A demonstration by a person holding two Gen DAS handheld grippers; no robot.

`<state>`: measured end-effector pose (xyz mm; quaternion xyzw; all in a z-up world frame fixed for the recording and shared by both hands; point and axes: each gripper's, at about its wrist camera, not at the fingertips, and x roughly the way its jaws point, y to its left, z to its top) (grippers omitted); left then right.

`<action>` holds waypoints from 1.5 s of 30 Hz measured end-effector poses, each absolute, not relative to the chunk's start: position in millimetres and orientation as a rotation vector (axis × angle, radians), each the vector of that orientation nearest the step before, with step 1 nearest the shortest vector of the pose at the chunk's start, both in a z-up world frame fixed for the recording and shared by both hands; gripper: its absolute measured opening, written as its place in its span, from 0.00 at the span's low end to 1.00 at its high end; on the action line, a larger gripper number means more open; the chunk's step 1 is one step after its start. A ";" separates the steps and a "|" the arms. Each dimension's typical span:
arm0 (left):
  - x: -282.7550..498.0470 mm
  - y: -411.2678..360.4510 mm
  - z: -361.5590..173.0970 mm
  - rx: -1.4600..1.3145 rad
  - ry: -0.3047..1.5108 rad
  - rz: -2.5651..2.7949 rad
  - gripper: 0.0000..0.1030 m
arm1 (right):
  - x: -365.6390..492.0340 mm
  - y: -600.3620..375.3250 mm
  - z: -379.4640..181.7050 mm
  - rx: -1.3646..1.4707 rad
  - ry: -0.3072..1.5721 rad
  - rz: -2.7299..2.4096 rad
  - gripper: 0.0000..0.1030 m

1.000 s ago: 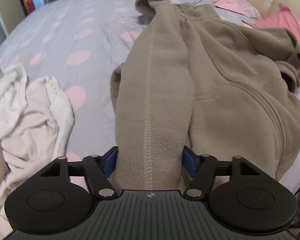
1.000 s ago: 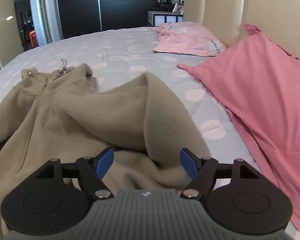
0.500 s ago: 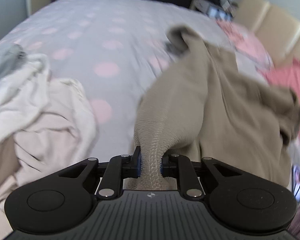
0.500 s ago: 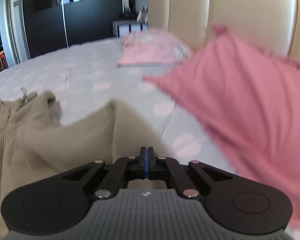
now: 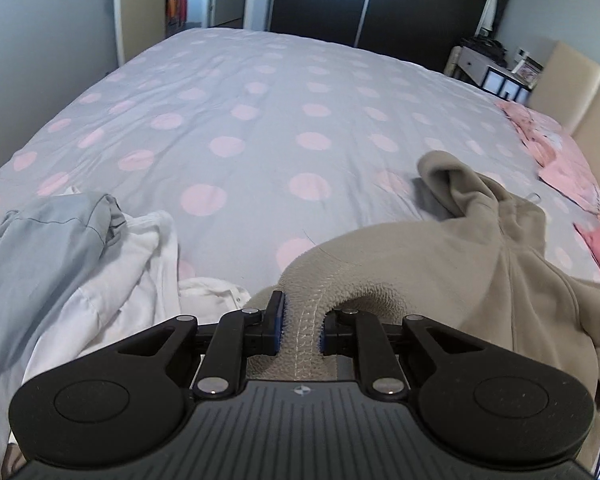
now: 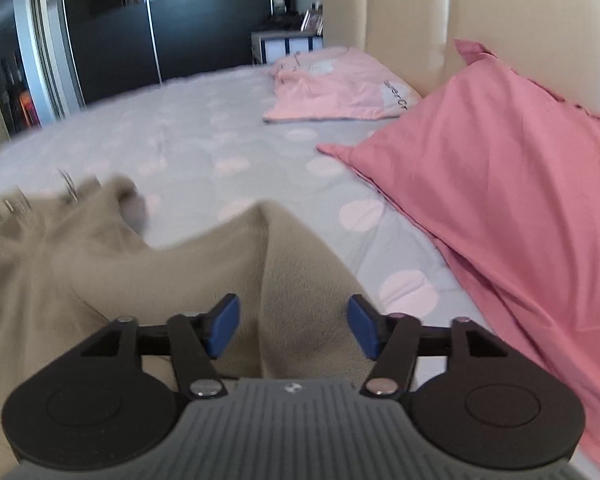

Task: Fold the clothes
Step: 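Grasp the hoodie hem with the left tool while the right tool grasps hem fleece, then open both tools and release the hoodie hem onto the bed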

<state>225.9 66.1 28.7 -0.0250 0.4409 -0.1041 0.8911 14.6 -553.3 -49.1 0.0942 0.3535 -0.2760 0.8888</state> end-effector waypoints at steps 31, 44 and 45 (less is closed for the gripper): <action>350.5 78.9 -44.7 0.125 0.975 0.038 0.12 | 110.7 -629.3 -62.3 -0.168 0.876 -0.820 0.18; 277.4 74.2 -0.4 0.177 0.750 -0.207 0.43 | 67.6 -575.4 -33.2 -0.086 0.720 -0.628 0.45; 266.1 70.9 4.0 0.191 0.741 -0.245 0.43 | 62.6 -566.2 -32.4 -0.074 0.721 -0.596 0.45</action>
